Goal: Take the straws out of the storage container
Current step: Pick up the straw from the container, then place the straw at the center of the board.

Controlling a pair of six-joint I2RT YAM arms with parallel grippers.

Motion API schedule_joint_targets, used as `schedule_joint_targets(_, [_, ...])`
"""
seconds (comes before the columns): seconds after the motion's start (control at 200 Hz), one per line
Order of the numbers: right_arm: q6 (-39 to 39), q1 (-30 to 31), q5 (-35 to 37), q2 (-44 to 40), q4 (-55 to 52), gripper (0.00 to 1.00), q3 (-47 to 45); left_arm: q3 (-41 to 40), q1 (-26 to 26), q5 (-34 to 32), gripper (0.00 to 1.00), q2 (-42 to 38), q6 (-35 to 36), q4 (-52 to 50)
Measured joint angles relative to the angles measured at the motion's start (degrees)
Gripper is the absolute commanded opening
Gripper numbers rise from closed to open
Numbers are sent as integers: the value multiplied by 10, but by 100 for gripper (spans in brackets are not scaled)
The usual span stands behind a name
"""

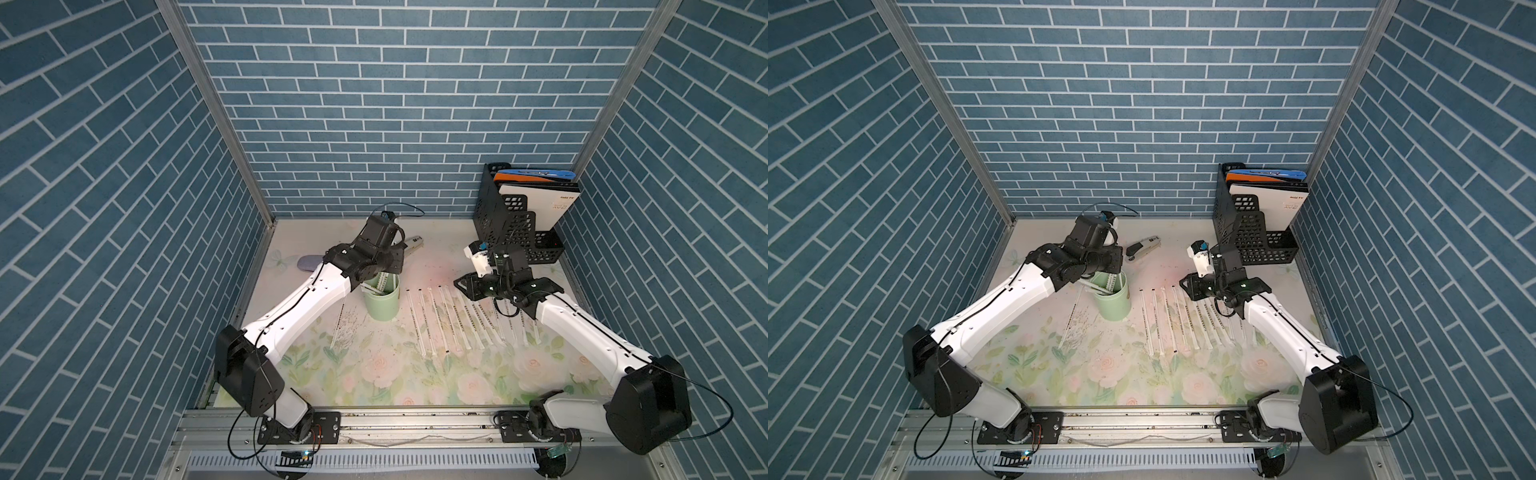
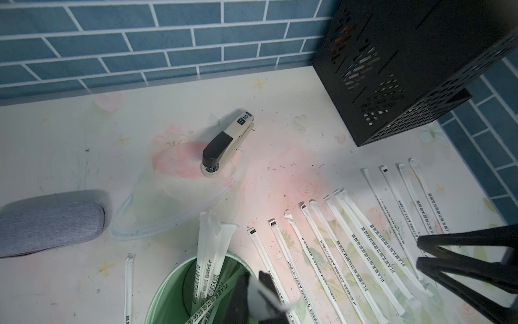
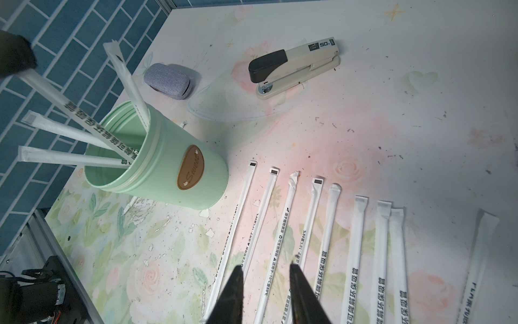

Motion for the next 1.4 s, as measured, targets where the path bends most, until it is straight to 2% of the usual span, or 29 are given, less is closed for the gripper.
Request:
schedule_joint_targets(0.295, [0,0,-9,0,5,28,1,129,0,-56,10,-16,26,-93])
schedule_joint_targets(0.555, [0,0,-14,0,11,29,1,310,8,-160,10,-16,58,-200])
schedule_joint_targets(0.685, [0,0,-17,0,13,29,1,355,28,-214,10,-16,66,-240])
schedule_joint_targets(0.84, [-1,0,-19,0,13,29,1,352,56,-263,10,-18,70,-279])
schedule_joint_targets(0.995, [-3,0,-19,0,13,30,1,316,96,-285,9,-25,70,-296])
schedule_joint_targets(1.215, [-3,0,-20,0,21,30,1,236,168,-280,9,-35,70,-297])
schedule_joint_targets(1.395, [-3,0,-21,0,24,30,-2,168,195,-251,8,-16,70,-287])
